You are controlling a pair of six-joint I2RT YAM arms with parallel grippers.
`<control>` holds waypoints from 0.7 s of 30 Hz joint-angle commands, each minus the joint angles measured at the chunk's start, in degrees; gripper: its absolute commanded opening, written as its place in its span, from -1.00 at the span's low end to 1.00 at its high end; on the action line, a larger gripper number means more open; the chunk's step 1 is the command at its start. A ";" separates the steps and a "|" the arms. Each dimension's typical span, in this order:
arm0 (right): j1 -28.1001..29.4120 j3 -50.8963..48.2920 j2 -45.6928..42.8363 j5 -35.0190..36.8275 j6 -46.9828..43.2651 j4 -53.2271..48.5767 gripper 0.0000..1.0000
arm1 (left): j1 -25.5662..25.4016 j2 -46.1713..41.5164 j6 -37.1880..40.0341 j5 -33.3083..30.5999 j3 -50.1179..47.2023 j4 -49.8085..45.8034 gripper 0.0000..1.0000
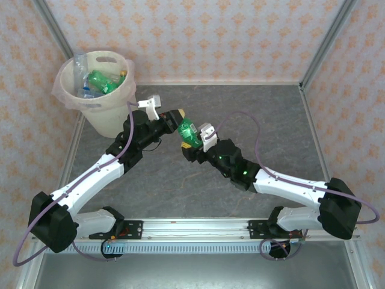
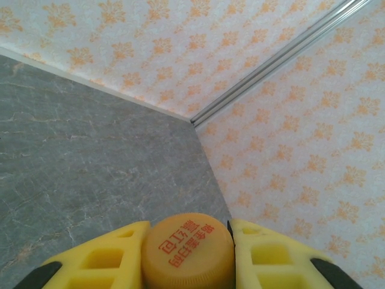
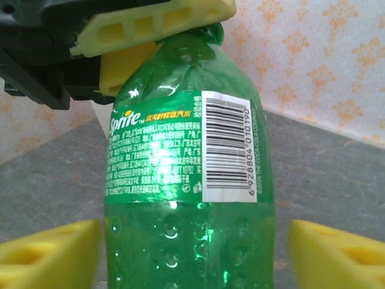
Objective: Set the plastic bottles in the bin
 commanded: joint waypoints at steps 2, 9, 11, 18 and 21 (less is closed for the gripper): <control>0.50 -0.14 -0.54 2.65 0.49 2.37 0.99 | 0.47 -2.50 1.97 -4.06 0.43 1.33 -0.46; 0.46 -0.37 -2.14 5.88 2.16 2.96 0.99 | 0.54 -6.28 6.67 -13.31 2.42 -4.10 -0.47; 0.46 -0.50 -2.14 6.11 2.45 3.14 0.99 | 0.54 -7.24 8.51 -16.41 3.61 -6.36 -0.47; 0.50 -1.15 -5.73 7.99 2.65 3.75 0.99 | 0.54 -8.01 20.75 -34.47 11.28 -15.71 -0.47; 0.43 -1.02 -6.60 8.35 2.89 3.62 0.99 | 0.72 -6.80 26.08 -42.41 16.67 -19.35 -0.47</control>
